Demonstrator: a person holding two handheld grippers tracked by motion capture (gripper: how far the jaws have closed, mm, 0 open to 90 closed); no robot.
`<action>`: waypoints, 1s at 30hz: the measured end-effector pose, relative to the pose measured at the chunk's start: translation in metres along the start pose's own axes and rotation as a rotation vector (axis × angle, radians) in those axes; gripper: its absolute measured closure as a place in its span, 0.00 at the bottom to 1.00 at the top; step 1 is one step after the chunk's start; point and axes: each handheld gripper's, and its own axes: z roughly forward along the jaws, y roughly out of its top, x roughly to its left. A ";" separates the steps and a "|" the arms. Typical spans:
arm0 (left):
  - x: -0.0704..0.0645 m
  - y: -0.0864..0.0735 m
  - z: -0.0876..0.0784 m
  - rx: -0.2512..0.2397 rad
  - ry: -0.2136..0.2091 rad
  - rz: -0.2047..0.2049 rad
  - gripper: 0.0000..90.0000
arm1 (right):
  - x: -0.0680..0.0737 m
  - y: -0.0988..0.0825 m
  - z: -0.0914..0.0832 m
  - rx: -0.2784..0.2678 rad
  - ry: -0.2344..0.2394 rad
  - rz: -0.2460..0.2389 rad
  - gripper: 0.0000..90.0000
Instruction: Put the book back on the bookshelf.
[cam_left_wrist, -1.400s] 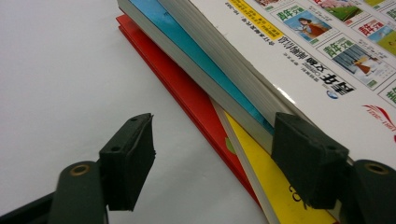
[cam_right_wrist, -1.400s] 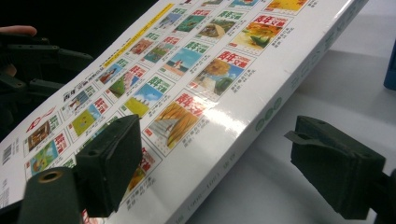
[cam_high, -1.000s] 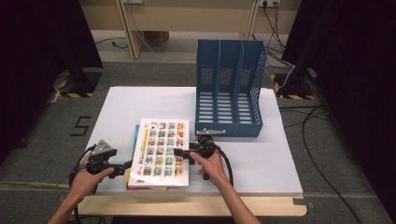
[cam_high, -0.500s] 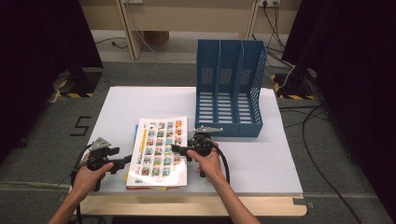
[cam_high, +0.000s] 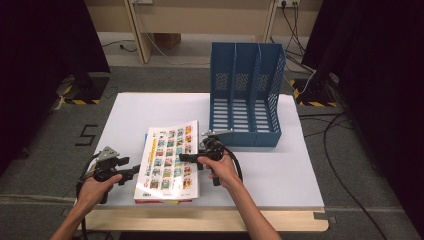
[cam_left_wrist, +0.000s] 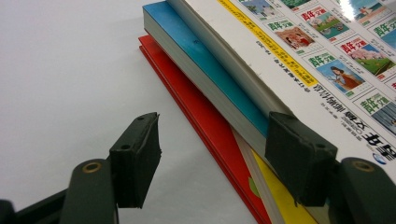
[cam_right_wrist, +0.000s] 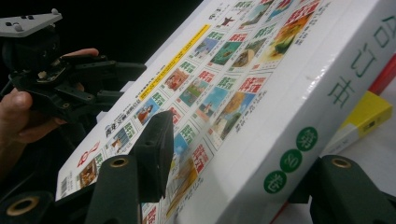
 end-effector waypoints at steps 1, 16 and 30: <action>0.000 0.000 0.000 -0.002 -0.005 -0.006 0.38 | -0.003 0.002 0.002 0.012 0.026 0.043 0.49; 0.009 -0.004 0.004 -0.011 -0.045 -0.076 0.31 | 0.010 0.007 0.009 -0.104 -0.068 -0.024 0.64; 0.007 -0.003 0.003 -0.011 -0.021 -0.031 0.29 | 0.013 0.009 0.018 -0.113 -0.039 0.010 0.71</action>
